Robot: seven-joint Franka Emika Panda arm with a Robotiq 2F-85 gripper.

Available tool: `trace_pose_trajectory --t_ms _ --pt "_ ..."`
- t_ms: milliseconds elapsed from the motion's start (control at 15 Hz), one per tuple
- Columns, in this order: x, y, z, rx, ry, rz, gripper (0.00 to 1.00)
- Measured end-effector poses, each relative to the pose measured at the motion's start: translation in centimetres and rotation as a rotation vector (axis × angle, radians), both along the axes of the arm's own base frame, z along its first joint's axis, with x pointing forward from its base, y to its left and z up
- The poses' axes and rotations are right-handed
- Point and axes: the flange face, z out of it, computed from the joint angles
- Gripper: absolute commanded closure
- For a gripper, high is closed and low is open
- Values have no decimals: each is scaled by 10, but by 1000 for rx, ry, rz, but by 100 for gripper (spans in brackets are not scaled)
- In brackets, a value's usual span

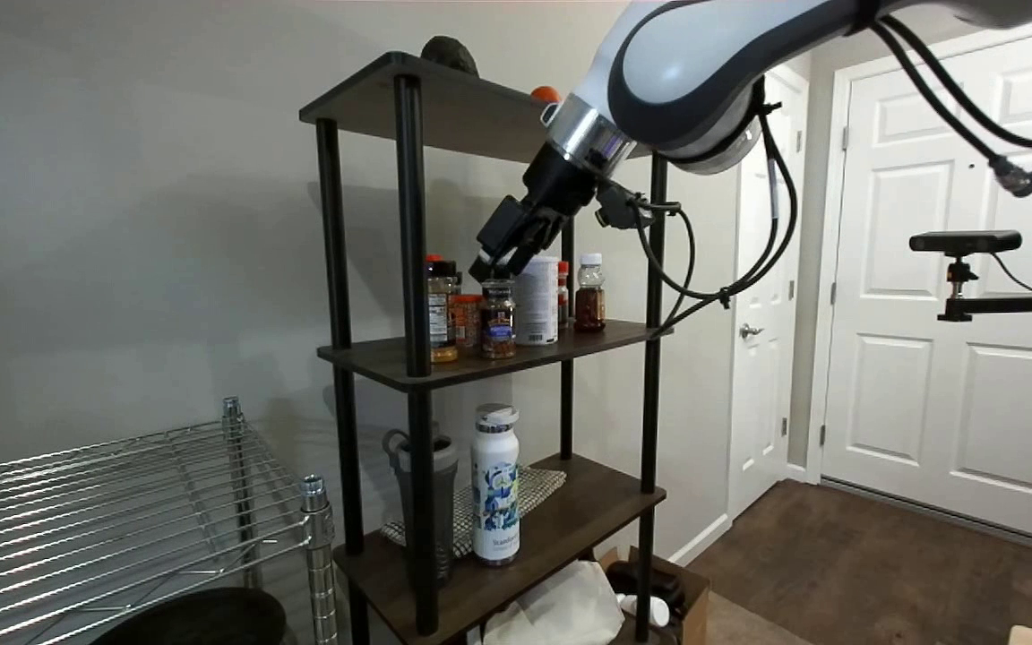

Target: Move one bottle to the right

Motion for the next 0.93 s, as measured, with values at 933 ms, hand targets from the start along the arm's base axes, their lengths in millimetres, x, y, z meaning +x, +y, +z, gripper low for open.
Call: trace_pose_trajectory --t_ms 933 --pt "65 -36 -4 -21 -12 -206 0"
